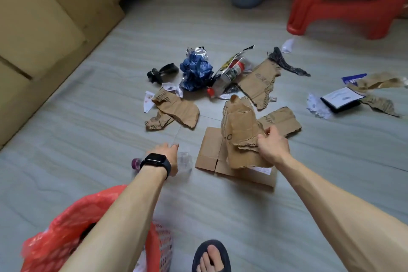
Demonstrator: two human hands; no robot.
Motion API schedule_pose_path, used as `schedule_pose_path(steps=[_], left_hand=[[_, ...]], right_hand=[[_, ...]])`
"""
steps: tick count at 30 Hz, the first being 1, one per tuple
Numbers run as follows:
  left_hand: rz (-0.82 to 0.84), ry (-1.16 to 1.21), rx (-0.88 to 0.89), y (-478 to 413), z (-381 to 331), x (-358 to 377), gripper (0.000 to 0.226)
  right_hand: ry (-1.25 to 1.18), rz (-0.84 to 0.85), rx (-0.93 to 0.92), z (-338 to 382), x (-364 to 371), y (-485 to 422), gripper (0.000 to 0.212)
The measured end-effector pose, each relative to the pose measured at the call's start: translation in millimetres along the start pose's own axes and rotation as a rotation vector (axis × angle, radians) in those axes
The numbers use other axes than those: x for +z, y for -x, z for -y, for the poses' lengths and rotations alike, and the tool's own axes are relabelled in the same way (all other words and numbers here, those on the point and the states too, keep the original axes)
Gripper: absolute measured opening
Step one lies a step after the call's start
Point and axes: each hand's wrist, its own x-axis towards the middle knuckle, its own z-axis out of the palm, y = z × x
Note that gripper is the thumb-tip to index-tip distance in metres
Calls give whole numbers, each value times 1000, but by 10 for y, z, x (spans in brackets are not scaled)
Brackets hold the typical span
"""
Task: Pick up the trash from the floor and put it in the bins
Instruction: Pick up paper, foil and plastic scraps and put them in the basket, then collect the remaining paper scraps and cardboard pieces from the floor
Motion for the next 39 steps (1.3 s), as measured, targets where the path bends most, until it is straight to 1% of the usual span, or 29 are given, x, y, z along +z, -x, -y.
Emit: schedule_pose_path(steps=[1, 3, 5, 7, 9, 11, 13, 16, 18, 20, 22, 24, 25, 27, 30, 33, 36, 37, 39], left_hand=[[29, -70, -10, -161, -23, 87, 78], [69, -178, -32, -518, -39, 317, 68], [77, -249, -29, -750, 0, 482, 59], [37, -300, -5, -776, 35, 551, 55], [25, -280, 26, -717, 27, 464, 50], [21, -203, 63, -500, -23, 273, 48], [3, -117, 103, -197, -138, -33, 50], [59, 11, 141, 480, -246, -810, 53], [98, 94, 134, 908, -279, -1296, 56], [117, 194, 116, 1359, -232, -1851, 56], [120, 344, 83, 1858, -67, -2552, 57], [133, 531, 43, 2290, 93, -3122, 63], [129, 649, 3, 2505, 243, -3513, 68], [111, 872, -35, 2800, 438, -4060, 75], [74, 1092, -69, 3083, 765, -4856, 74], [37, 1288, -129, 3235, 934, -5385, 82], [39, 1556, -187, 3198, 958, -5802, 85], [38, 1617, -200, 3109, 934, -5936, 82], [40, 1703, -197, 3007, 851, -6162, 61]], right_hand=[[-6, 9, 4, -55, 24, -154, 21], [-15, 35, 35, -257, 149, -504, 15], [-37, 62, 75, -425, 247, -700, 19], [-65, 66, 105, -541, 260, -685, 20], [-86, 85, 169, -576, 174, -573, 16], [-102, 114, 251, -547, 3, -325, 12], [-122, 120, 326, -451, -254, 4, 12], [-137, 133, 408, 37, -900, 616, 13], [-126, 128, 420, 396, -1307, 978, 10], [-152, 113, 430, 837, -1759, 1321, 7], [-183, 79, 423, 1499, -2331, 1685, 6], [-236, 58, 419, 2097, -2817, 1991, 7], [-261, 54, 410, 2513, -3118, 2110, 9], [-293, 50, 356, 3087, -3537, 2287, 11], [-329, -9, 258, 3805, -4116, 2413, 11], [-385, -92, 216, 4191, -4526, 2520, 13], [-490, -120, 223, 4373, -4738, 2494, 13], [-523, -123, 221, 4430, -4805, 2430, 12], [-579, -132, 261, 4455, -4880, 2311, 12]])
